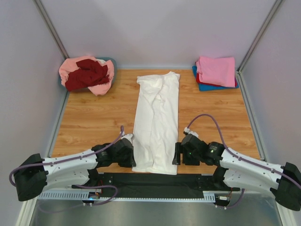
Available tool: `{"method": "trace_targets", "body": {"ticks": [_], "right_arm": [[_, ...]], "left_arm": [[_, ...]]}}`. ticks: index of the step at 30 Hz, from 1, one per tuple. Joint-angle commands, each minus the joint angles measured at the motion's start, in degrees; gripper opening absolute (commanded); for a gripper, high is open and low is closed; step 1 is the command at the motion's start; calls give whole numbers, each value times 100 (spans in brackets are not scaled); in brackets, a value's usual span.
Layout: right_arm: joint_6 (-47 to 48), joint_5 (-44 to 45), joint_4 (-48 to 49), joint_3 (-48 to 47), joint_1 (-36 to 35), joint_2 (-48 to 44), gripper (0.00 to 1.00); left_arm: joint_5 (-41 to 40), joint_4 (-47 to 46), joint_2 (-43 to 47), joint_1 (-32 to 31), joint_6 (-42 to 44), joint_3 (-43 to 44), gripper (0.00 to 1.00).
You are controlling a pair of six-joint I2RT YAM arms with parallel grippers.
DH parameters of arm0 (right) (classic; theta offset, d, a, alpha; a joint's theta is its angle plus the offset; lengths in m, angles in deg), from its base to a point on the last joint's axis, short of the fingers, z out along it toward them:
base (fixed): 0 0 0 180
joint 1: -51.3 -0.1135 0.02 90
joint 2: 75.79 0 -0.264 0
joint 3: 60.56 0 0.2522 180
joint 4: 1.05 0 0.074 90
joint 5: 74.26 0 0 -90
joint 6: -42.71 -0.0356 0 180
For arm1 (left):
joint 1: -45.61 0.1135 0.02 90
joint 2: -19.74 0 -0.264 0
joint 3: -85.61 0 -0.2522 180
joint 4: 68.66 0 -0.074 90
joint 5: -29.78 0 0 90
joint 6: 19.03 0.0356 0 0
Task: Fold and stack the t-shirts
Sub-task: Fold the tshirt
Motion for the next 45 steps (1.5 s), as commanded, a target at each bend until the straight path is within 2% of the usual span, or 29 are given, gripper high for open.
{"method": "trace_targets", "body": {"ticks": [1, 5, 11, 18, 19, 20, 22, 23, 30, 34, 40, 45], "right_arm": [[-716, 467, 481, 43, -495, 280, 75], [-1041, 704, 604, 34, -953, 684, 70], [-1419, 845, 859, 271, -1270, 1010, 54], [-1560, 863, 1026, 509, -1305, 958, 33], [-1578, 845, 1052, 544, -1314, 949, 29], [-1595, 836, 1096, 570, -1323, 905, 17], [-1622, 828, 1193, 667, -1340, 852, 3], [-1665, 845, 1184, 685, -1340, 800, 0], [-1824, 933, 1079, 896, -1375, 387, 0], [-1771, 994, 877, 712, -1402, 378, 0], [-1491, 1757, -124, -87, -1384, 202, 0], [-1008, 1935, -643, -852, -1130, 342, 0]], "left_arm": [[177, -93, -110, -41, -18, -210, 0], [203, 3, 354, -67, -194, -482, 0], [124, 284, 778, -76, -291, -553, 0], [177, 171, 664, -76, -344, -650, 0], [186, 118, 655, -76, -353, -658, 0], [194, 92, 629, -76, -370, -685, 0], [203, 65, 594, -76, -388, -676, 0], [221, 74, 585, -76, -414, -685, 0], [274, 188, 971, -103, -590, -782, 0], [177, 695, 1025, -103, -756, -492, 0], [10, 1565, 550, -103, -634, 683, 0], [-270, 2217, 14, -103, -397, 1686, 0]]}}
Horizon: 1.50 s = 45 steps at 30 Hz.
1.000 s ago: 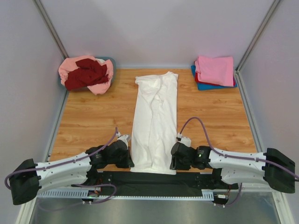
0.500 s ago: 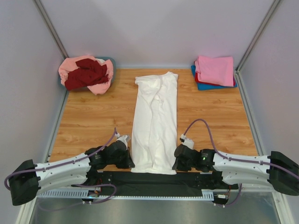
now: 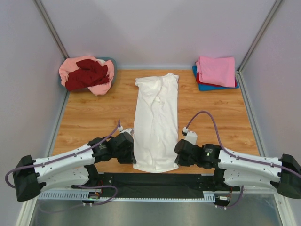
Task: Fold and stack the t-shirts
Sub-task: Fold the tshirt
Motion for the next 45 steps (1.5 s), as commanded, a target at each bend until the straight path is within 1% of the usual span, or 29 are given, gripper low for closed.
{"method": "trace_targets", "body": {"ticks": [1, 4, 7, 9, 11, 12, 15, 16, 19, 21, 27, 32, 34, 41, 45], "right_arm": [[492, 532, -493, -712, 212, 102, 0], [932, 532, -581, -1126, 599, 321, 0], [1459, 418, -520, -1399, 1073, 497, 0], [1870, 251, -441, -1654, 1450, 726, 0], [2127, 128, -397, -1925, 1680, 989, 0], [2232, 84, -371, -2023, 1907, 1095, 1], [2759, -30, -309, -2356, 2215, 1437, 0], [2830, -31, -283, -2428, 2286, 1517, 0], [3120, -188, -221, -2683, 2559, 1833, 0], [3252, -259, -142, -2788, 2752, 1974, 0], [3657, -514, -98, -3307, 3095, 2615, 0], [3833, -672, -80, -3693, 3271, 3063, 1], [3877, -707, -80, -3764, 3342, 3187, 0], [4061, -839, -80, -4185, 3675, 3705, 1], [4167, -944, -80, -4370, 3825, 3942, 0]], "left_arm": [[-345, 766, -301, -24, 265, 909, 0], [-512, 1065, -652, -6, 468, 1376, 0], [-662, 1312, -1030, 125, 800, 2104, 0], [-662, 1391, -1285, 300, 994, 2334, 0], [-583, 1444, -1539, 617, 1337, 2642, 0], [-531, 1453, -1619, 713, 1425, 2730, 0], [-364, 1313, -2101, 1065, 1873, 3116, 0], [-355, 1295, -2103, 1109, 1874, 3187, 0], [-293, 1269, -2637, 1259, 2102, 3494, 0], [-241, 1242, -2814, 1434, 2339, 3644, 0], [-73, 1242, -3368, 1917, 2770, 4207, 0], [-73, 1313, -3808, 2173, 3104, 4699, 0], [67, 1313, -4001, 2261, 3227, 4874, 0], [304, 1269, -4511, 2551, 3438, 5227, 0], [445, 1234, -4652, 2674, 3570, 5385, 0]]}}
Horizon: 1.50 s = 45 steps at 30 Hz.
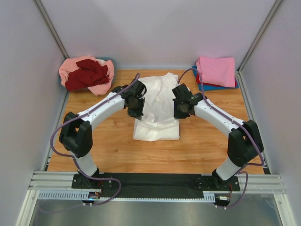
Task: Fold and stack the t-shirts
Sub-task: Fold the tshirt
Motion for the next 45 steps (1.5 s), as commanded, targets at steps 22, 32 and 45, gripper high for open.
{"method": "trace_targets", "body": {"ticks": [22, 32, 45], "right_arm": [[593, -351, 46, -1291, 542, 1395, 0], [611, -554, 90, -1494, 745, 1729, 1], [690, -976, -427, -2722, 981, 2625, 32]], "left_arm": [[407, 36, -1130, 613, 720, 1233, 0], [495, 71, -1640, 737, 791, 1707, 0], [433, 720, -2510, 948, 870, 2717, 32]]}}
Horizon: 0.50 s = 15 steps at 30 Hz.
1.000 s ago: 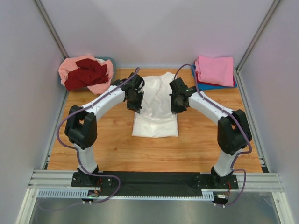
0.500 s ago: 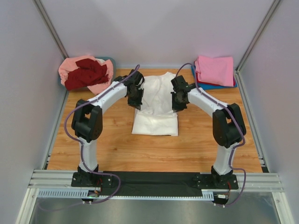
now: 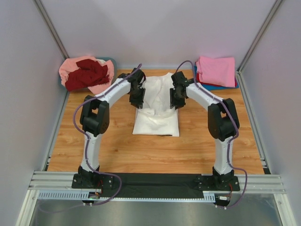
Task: Fold and stack the t-shirts
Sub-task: Fold the tshirt
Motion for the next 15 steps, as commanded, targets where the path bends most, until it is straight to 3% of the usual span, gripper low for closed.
{"method": "trace_targets", "body": {"ticks": [1, 4, 5, 8, 11, 13, 15], "right_arm": [[133, -64, -319, -837, 251, 280, 38], [133, 67, -1003, -1943, 489, 605, 56], [150, 111, -1179, -2286, 542, 658, 58], [238, 252, -1672, -3062, 622, 527, 62], [238, 455, -1595, -2573, 587, -192, 62], [221, 140, -1104, -1435, 481, -962, 60], [150, -403, -474, -579, 411, -1440, 54]], "left_arm": [[-87, 509, -187, 172, 179, 887, 57], [-219, 1209, -520, 304, 223, 1793, 71], [-254, 1378, -626, 400, 206, 2397, 78], [-369, 1758, -348, 462, 188, 2957, 80], [-10, 1049, 712, 375, 171, 1748, 79], [202, 336, 1260, 287, 127, 504, 76], [377, -51, 1842, 190, 66, -204, 73]]}}
